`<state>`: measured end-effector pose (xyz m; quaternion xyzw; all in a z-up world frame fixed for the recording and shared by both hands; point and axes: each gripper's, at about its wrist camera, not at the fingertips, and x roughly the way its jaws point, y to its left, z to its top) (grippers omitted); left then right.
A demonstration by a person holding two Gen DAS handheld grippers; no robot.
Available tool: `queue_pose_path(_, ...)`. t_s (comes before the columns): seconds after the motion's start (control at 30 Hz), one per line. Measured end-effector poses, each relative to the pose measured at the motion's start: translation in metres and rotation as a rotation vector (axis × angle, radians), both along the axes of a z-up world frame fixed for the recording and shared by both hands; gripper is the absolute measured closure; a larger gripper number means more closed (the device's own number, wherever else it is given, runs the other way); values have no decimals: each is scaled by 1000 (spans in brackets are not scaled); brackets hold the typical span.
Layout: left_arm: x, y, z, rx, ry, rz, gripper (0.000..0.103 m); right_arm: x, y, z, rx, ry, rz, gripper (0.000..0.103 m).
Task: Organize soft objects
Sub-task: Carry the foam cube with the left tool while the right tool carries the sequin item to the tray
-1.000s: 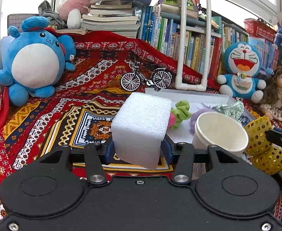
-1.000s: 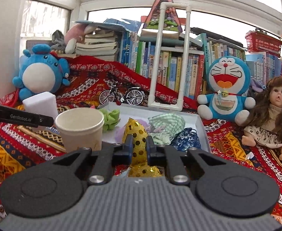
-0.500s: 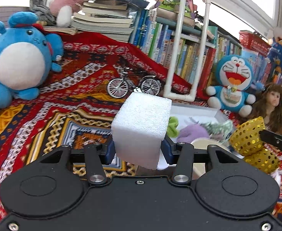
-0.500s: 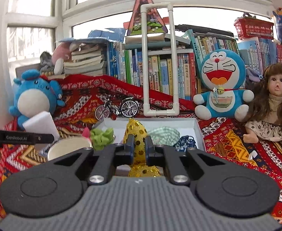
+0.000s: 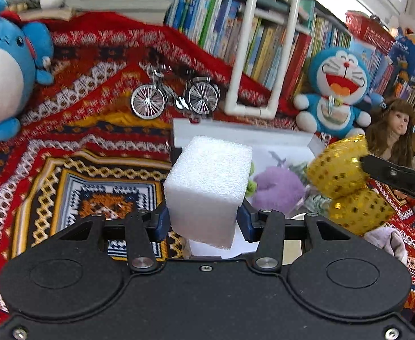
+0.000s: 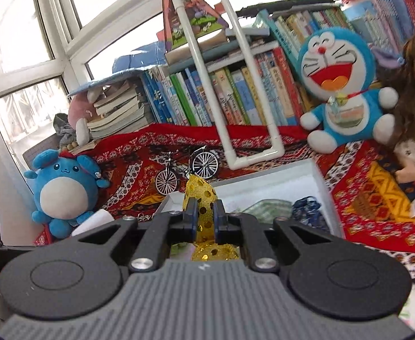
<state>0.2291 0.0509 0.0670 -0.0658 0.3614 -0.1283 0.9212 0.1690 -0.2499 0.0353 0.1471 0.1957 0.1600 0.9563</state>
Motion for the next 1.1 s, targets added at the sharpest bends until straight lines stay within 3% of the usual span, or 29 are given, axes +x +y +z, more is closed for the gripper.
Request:
queue_pose_path(0.2,24,-7,-12,30,55,-24,58,27,12,-17,-13,29,-33,89)
queue_pose_path(0.67,65,-19,-20,1,105,-41,58,72,6,-35,33,112,-113,91)
queue_pose_path(0.83,68,-26,-23,10,110,-58,57,74,6,-42,46,127,-114,91)
queue_pose_path(1.1,67,-23,-20,-5,101,-50,53,64,-2,-28,43,109,-109,85)
